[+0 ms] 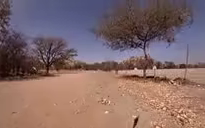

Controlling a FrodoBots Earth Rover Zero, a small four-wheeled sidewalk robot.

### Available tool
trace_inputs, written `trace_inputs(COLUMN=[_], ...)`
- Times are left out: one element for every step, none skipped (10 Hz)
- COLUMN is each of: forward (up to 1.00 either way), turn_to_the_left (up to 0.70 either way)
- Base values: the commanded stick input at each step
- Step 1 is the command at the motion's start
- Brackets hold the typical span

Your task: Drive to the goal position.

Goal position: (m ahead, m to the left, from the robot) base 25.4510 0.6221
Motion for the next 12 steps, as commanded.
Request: trace_inputs(forward=[0.5,0.5,0.5,0.5,0.5,0.5,0.5,0.5,0.5,0.5,0.5,0.5], turn_to_the_left=[0.5,0.47,0.0,0.0,0.0,0.0,0.0,0.0,0.0,0.0,0.0,0.0])
